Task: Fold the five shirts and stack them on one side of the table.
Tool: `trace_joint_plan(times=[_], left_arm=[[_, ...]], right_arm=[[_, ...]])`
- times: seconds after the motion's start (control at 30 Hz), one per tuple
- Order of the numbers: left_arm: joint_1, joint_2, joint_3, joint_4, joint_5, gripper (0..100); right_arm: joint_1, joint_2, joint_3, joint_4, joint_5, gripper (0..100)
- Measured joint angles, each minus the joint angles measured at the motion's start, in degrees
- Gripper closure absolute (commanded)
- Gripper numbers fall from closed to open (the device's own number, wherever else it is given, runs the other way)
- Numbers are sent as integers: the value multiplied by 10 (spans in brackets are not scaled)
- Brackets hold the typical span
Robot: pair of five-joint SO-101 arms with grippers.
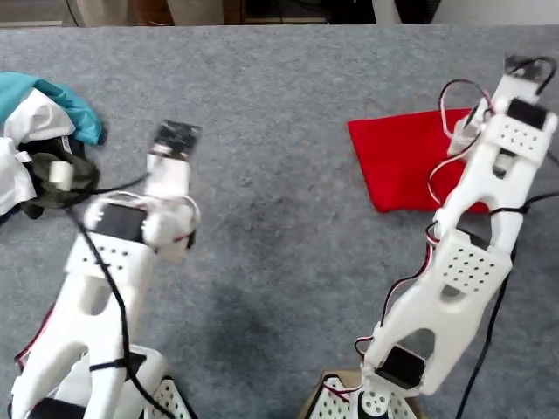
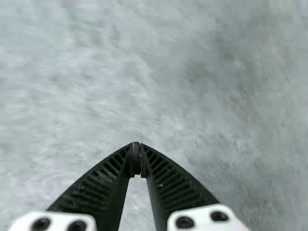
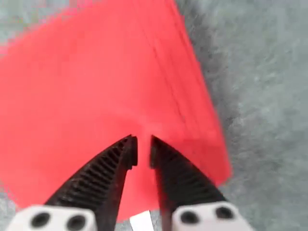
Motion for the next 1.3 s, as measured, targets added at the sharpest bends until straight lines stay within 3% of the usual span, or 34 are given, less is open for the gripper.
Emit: trace_joint_plan(times=[0.33,0.43,0.6,0.7,0.9,1.1,1.23,1.3], left_arm=[[-241,0,-91,-2,-26,982],[-301,1,-93,-34,-32,973],[-396,53,-110,-91,0,830],[-437,122,-132,-129,31,819],[-477,319,-264,-189,73,816],[-478,555,-457,-196,80,824],[-478,695,-582,-196,80,978],[-478,745,-631,-191,80,967]], right_arm=[[-7,55,2,-33,0,982],[-24,55,-44,9,0,982],[-62,55,-167,122,0,980],[-78,55,-249,191,0,981],[-90,55,-336,227,0,981],[-90,55,-339,227,0,981],[-90,55,-339,227,0,981],[-90,55,-339,227,0,981]])
